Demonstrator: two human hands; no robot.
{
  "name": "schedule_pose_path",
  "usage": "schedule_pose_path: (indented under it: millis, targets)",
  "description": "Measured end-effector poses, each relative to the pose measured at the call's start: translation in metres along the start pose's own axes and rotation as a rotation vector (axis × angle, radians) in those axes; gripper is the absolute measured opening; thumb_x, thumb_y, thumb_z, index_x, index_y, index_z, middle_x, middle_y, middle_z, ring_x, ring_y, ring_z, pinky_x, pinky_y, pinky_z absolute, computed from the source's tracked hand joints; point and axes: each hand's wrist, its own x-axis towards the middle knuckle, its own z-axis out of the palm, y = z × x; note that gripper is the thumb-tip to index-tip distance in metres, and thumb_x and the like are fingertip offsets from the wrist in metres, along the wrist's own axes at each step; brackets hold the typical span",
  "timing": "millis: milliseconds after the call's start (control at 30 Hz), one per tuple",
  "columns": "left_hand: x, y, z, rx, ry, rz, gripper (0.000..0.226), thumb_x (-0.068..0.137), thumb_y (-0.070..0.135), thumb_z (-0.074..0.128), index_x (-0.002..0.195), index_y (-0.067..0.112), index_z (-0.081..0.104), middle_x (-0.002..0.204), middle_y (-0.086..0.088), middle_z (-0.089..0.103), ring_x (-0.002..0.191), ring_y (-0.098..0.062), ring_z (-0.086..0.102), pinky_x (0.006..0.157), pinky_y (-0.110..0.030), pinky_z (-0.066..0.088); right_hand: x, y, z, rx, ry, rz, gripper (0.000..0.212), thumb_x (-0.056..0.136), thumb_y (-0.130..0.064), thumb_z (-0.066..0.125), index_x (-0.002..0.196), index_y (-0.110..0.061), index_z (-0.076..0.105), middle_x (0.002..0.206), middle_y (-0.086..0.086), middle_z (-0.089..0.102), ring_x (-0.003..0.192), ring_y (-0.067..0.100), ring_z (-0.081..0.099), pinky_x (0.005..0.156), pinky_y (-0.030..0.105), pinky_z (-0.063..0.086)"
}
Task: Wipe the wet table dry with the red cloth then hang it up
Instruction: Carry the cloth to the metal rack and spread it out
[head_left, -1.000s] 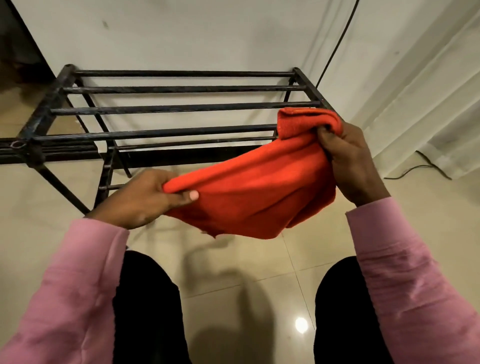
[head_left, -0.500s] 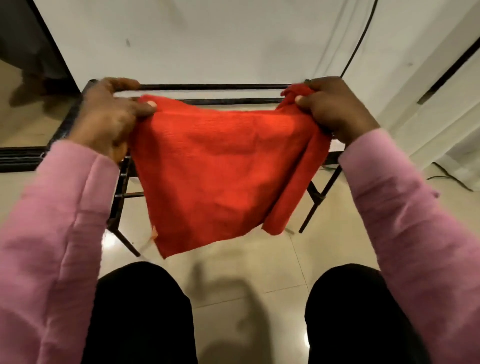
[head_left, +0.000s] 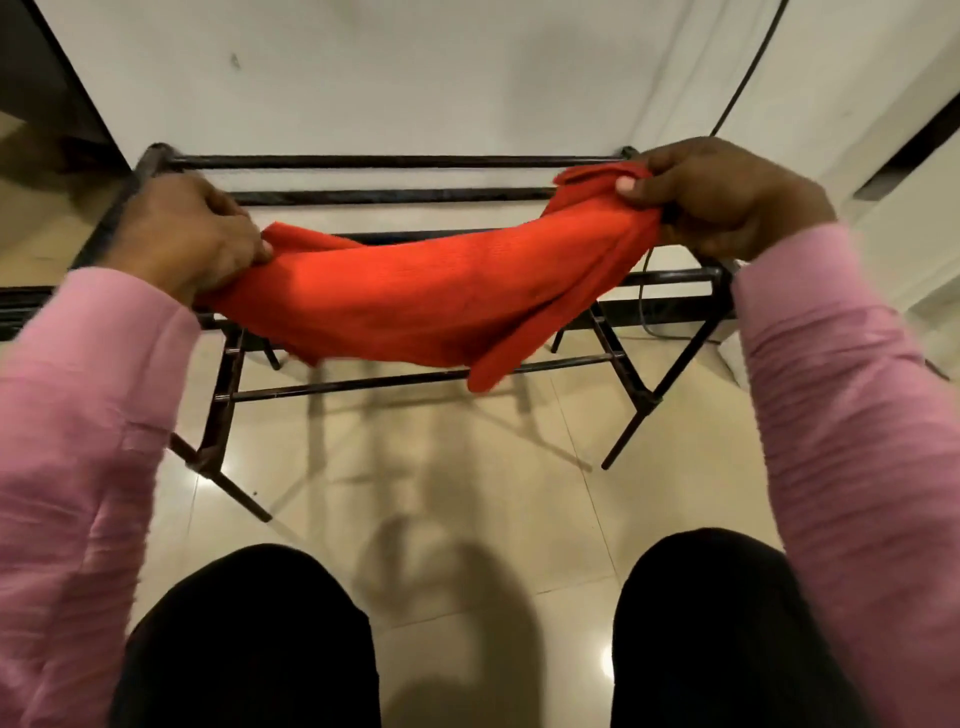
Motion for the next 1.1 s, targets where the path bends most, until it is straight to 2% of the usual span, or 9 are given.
schedule_pose_path:
  millis: [100, 167, 233, 367, 567, 667, 767, 933, 1100]
  targets:
    - [0.005, -0.001, -0.006, 0.085, -0.039, 0.018, 0.022, 0.065, 0.028, 0.062, 0.081, 0.014, 0.063, 0.089, -0.008, 0.061, 0.074, -0.027, 0.054, 0.073, -0.035, 0.046, 0.01, -0.001, 0.005, -0.352, -0.099, 0.086, 0.016, 0.093, -0.015, 0.055, 0.078, -0.014, 0.053, 0.054, 0.0, 0.045, 0.046, 0.011, 0.037, 0.039, 0.02, 0.03]
    - [0.0, 0.003, -0.002, 0.217, -0.088, 0.072, 0.022, 0.064, 0.03, 0.06, 0.077, 0.012, 0.063, 0.091, -0.014, 0.063, 0.077, -0.034, 0.057, 0.075, -0.04, 0.051, 0.017, -0.009, 0.02, -0.88, -0.114, 0.163, 0.013, 0.09, -0.017, 0.058, 0.08, -0.01, 0.06, 0.066, 0.006, 0.052, 0.054, 0.017, 0.044, 0.048, 0.026, 0.036]
    - [-0.01, 0.003, 0.009, 0.306, -0.109, 0.144, 0.014, 0.069, 0.026, 0.063, 0.078, 0.015, 0.063, 0.095, -0.018, 0.065, 0.088, -0.039, 0.06, 0.08, -0.042, 0.052, 0.024, -0.012, 0.033, -1.087, -0.115, 0.113, 0.017, 0.087, -0.021, 0.064, 0.092, -0.005, 0.068, 0.077, 0.009, 0.061, 0.064, 0.02, 0.054, 0.058, 0.026, 0.041]
    - [-0.023, -0.001, 0.022, 0.263, -0.026, 0.153, 0.008, 0.073, 0.027, 0.064, 0.081, 0.028, 0.064, 0.103, -0.015, 0.067, 0.1, -0.039, 0.059, 0.088, -0.047, 0.051, 0.016, 0.007, 0.032, -0.821, 0.145, 0.015, 0.027, 0.075, -0.024, 0.08, 0.088, -0.003, 0.069, 0.083, 0.012, 0.07, 0.074, 0.023, 0.068, 0.077, 0.035, 0.055]
    - [-0.028, -0.015, 0.033, 0.023, 0.198, 0.258, 0.031, 0.078, 0.048, 0.056, 0.089, 0.022, 0.067, 0.084, -0.003, 0.07, 0.082, -0.025, 0.065, 0.079, -0.043, 0.054, -0.039, 0.06, 0.05, -0.591, 0.832, -0.271, 0.023, 0.077, -0.043, 0.064, 0.073, -0.021, 0.065, 0.068, -0.012, 0.06, 0.065, 0.009, 0.058, 0.061, 0.026, 0.044]
    - [-0.036, -0.025, 0.037, -0.184, 0.386, 0.361, 0.027, 0.091, 0.052, 0.046, 0.097, 0.031, 0.061, 0.091, 0.004, 0.065, 0.086, -0.016, 0.061, 0.081, -0.032, 0.049, -0.064, 0.084, 0.073, -0.458, 0.751, -0.185, 0.042, 0.076, -0.057, 0.06, 0.059, -0.018, 0.062, 0.051, -0.009, 0.057, 0.05, 0.006, 0.052, 0.051, 0.026, 0.039]
    - [-0.063, -0.037, 0.04, -0.226, 0.509, 0.355, 0.013, 0.095, 0.061, 0.036, 0.092, 0.055, 0.046, 0.09, 0.011, 0.056, 0.091, -0.016, 0.059, 0.088, -0.04, 0.048, -0.063, 0.093, 0.091, -0.48, 0.652, -0.111, 0.041, 0.07, -0.061, 0.064, 0.065, -0.02, 0.065, 0.062, -0.008, 0.063, 0.063, 0.013, 0.059, 0.057, 0.031, 0.047]
    - [-0.103, -0.039, 0.061, -0.202, 0.565, 0.045, 0.025, 0.085, 0.055, 0.046, 0.088, 0.03, 0.049, 0.078, 0.007, 0.062, 0.077, -0.023, 0.062, 0.075, -0.04, 0.05, -0.05, 0.096, 0.099, -0.451, 0.747, -0.095, 0.018, 0.079, -0.033, 0.053, 0.071, -0.021, 0.063, 0.066, -0.007, 0.063, 0.066, 0.02, 0.061, 0.061, 0.033, 0.051]
    - [-0.107, -0.035, 0.064, -0.244, 0.54, 0.006, 0.027, 0.087, 0.054, 0.049, 0.096, 0.029, 0.05, 0.09, 0.009, 0.06, 0.08, -0.016, 0.059, 0.078, -0.035, 0.049, -0.047, 0.104, 0.106, -0.318, 0.738, -0.114, 0.027, 0.074, -0.052, 0.065, 0.078, -0.025, 0.061, 0.07, -0.012, 0.063, 0.067, 0.011, 0.06, 0.06, 0.028, 0.046]
